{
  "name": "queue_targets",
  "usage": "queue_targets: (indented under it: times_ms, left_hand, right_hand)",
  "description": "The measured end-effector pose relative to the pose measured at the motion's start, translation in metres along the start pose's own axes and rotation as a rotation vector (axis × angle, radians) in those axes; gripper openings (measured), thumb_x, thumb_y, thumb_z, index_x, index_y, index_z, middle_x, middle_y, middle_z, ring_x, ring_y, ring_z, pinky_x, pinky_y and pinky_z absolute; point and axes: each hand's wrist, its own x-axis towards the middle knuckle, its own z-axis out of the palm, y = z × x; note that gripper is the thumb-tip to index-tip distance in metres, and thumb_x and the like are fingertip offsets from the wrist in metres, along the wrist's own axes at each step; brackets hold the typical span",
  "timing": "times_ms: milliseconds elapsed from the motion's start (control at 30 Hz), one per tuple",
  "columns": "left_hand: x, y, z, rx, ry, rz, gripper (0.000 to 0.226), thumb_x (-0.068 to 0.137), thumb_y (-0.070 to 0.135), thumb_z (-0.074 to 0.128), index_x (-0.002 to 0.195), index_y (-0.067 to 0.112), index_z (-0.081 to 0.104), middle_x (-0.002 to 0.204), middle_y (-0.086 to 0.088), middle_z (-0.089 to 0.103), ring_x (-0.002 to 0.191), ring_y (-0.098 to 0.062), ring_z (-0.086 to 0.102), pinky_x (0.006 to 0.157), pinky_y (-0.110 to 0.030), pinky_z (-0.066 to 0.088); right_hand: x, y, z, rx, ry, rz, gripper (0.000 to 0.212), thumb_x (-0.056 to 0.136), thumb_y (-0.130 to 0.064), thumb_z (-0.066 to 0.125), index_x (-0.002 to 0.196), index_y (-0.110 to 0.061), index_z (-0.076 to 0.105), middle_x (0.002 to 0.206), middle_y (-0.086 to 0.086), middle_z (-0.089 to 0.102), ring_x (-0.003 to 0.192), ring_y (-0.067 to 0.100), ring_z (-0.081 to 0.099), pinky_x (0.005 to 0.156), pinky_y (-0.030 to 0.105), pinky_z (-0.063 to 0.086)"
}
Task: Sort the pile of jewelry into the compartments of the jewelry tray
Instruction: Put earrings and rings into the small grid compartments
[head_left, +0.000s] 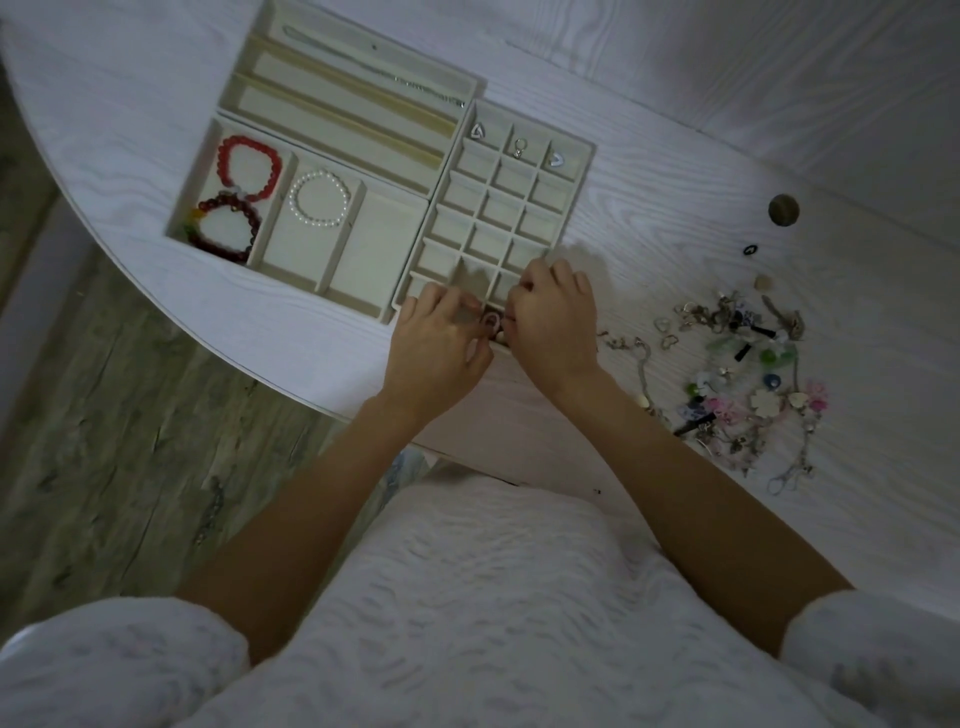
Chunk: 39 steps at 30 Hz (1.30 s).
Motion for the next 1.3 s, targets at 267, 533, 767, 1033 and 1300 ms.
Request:
queue_targets:
  times_ms: [267,533,767,1033,1300]
  left_hand:
    - [-0.001,-0.002,0.001,0.023,0.032,0.024,0.022,0.081,0.024,0.052,0.080,0.018,0.073,0.096,-0.003,0.063,0.088,-0.022,0.041,0.071,-0.033,0.030]
    - [-0.008,0.005,-0.002,0.080,0.125,0.102,0.018,0.090,0.025,0.056,0.090,0.013,0.070,0.099,-0.006,0.064,0.092,-0.025,0.048,0.072,-0.035,0.032]
    - [-0.002,0.066,0.013,-0.244,-0.032,0.314,0.024,0.090,0.019,0.055,0.108,0.008,0.067,0.098,-0.010,0.062,0.088,-0.024,0.056,0.076,-0.032,0.046]
    - [0.024,0.130,0.065,-0.073,-0.314,0.381,0.023,0.064,0.021,0.082,0.083,0.013,0.072,0.081,-0.008,0.064,0.075,-0.030,0.061,0.065,-0.034,0.048]
    - [0.017,0.123,0.069,0.008,-0.179,0.215,0.015,0.077,0.025,0.056,0.074,0.016,0.067,0.068,0.000,0.063,0.068,-0.024,0.060,0.059,-0.028,0.041]
  right_hand:
    - [-0.007,0.001,0.006,0.155,0.009,0.013,0.007,0.069,-0.008,0.068,0.066,-0.007,0.062,0.078,0.010,0.057,0.074,0.029,0.052,0.062,0.033,0.038]
    - [-0.042,0.039,-0.019,0.377,0.046,0.021,0.019,0.087,-0.023,0.053,0.087,-0.012,0.068,0.087,0.005,0.062,0.089,0.025,0.051,0.077,0.033,0.039]
    - [-0.129,0.107,-0.022,0.343,-0.178,0.405,0.011,0.085,-0.019,0.065,0.094,-0.012,0.064,0.079,0.005,0.064,0.076,0.026,0.056,0.067,0.033,0.040]
    - [-0.151,0.113,-0.009,0.383,-0.191,0.416,0.025,0.075,-0.026,0.076,0.081,-0.010,0.058,0.078,0.007,0.060,0.071,0.024,0.052,0.060,0.029,0.030]
    - [-0.145,0.130,-0.008,0.456,-0.239,0.370,0.024,0.079,-0.015,0.069,0.101,-0.010,0.061,0.094,0.008,0.059,0.087,0.024,0.052,0.069,0.030,0.039]
